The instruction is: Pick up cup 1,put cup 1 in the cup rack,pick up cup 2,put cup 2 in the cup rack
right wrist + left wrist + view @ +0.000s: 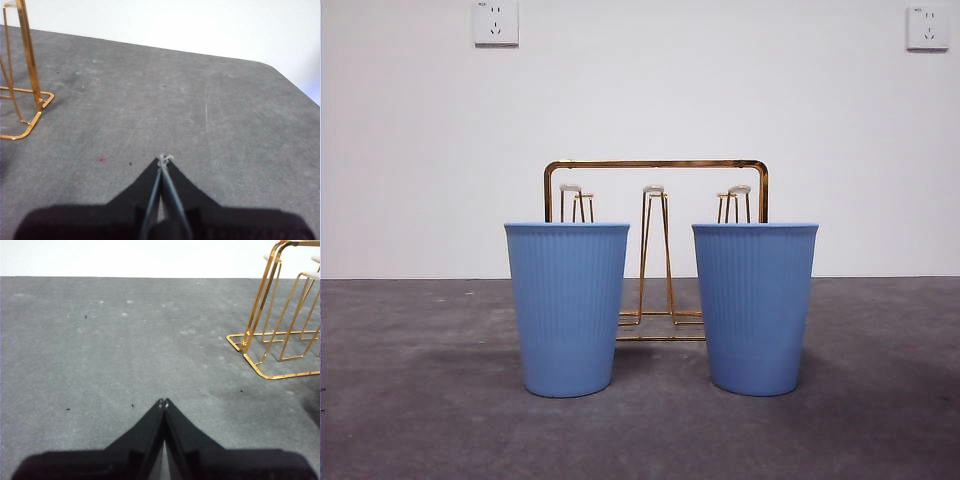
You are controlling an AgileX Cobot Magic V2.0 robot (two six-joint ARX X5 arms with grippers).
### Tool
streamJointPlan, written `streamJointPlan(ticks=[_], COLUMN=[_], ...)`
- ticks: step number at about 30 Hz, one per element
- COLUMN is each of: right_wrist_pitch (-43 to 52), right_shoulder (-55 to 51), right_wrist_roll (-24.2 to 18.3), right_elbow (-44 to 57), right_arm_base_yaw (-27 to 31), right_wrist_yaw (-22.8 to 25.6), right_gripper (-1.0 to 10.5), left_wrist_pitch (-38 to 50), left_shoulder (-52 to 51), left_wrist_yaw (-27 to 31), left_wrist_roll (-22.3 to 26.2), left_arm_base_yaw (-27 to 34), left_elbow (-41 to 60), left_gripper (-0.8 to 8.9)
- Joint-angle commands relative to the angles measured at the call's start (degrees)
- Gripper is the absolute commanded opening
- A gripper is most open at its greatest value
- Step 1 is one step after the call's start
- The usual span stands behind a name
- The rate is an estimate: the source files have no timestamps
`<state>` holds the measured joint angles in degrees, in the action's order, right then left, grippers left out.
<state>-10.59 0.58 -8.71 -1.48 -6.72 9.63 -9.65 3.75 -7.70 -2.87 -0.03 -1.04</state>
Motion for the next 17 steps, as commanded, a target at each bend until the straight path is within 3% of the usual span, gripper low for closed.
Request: streamJointPlan(ticks=[1,4,9,17], right_wrist_pitch=[0.15,0.48,0.39,5.2], right_shoulder=[-0.07,-0.07,-0.07,0.17], right_wrist_roll=[-0.33,0.72,8.92,17.55], right_elbow=[0.46,0.46,0.46,-3.21], right_arm_base_yaw=[0.04,0.04,0.04,0.04], right_wrist_yaw=[0.22,-0.17,-2.47,-3.87], right_gripper=[0.0,0.0,0.0,-0.1], left_wrist_pitch=[0.48,0.5,0.85,0.07], left_shoulder=[0.07,0.07,0.07,0.31], left_wrist_yaw=[-0.17,-0.17,-0.22,-4.15], left_wrist_roll=[-0.35,-0.35,-1.01,-7.52], left_arm_base_yaw=[0.22,0.22,0.22,0.22], left_elbow=[0.59,0.59,0.42,-4.57], left_gripper=[-0.03,-0.03,-0.03,-0.06])
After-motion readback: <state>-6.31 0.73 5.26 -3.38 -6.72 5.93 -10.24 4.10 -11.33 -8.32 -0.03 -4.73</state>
